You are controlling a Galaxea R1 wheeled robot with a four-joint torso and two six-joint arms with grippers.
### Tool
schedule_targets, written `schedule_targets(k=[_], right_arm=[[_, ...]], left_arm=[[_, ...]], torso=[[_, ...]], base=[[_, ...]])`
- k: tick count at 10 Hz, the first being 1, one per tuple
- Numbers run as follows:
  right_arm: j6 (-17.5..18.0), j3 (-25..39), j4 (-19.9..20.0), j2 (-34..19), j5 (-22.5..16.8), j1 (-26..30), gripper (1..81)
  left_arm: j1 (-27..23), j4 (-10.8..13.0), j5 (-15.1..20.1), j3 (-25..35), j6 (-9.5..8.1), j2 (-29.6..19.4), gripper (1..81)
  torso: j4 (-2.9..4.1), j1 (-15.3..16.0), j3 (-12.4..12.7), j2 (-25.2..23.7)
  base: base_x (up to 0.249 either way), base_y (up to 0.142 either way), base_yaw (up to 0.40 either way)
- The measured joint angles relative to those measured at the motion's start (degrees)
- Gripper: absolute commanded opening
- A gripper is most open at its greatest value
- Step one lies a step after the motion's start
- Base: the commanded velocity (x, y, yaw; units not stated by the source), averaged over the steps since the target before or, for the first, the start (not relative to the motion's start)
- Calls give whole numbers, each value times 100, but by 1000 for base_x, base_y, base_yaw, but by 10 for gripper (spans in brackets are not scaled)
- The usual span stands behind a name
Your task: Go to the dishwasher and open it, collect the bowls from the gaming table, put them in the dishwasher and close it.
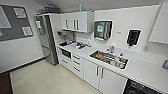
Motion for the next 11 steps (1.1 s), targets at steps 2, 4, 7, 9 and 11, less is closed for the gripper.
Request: schedule_targets(k=[2, 4, 7, 9, 11], right_arm=[[0, 39, -5, -44, 2, -7, 811], [-2, 221, -129, -23, 6, -30, 811], [-2, 221, -160, -61, 6, -21, 811], [-2, 221, -167, -74, 2, -33, 811], [-2, 210, -178, -113, -16, -10, 811]], left_arm=[[18, -2, -12, 200, 0, -206, 811], [57, -5, -22, 243, 0, -267, 811], [63, -5, -33, 371, 0, -293, 811], [60, -5, -37, 414, -2, -315, 811], [46, -16, -48, 419, -2, -315, 811]], torso=[[0, 0, 0, 0], [0, 0, 0, 0], [0, 0, 0, 0], [0, 0, 0, 0], [0, 0, 0, 0]], base=[[0, 0, 335], [0, 0, 335], [0, 0, 335], [0, 0, 335], [0, 0, 335]])
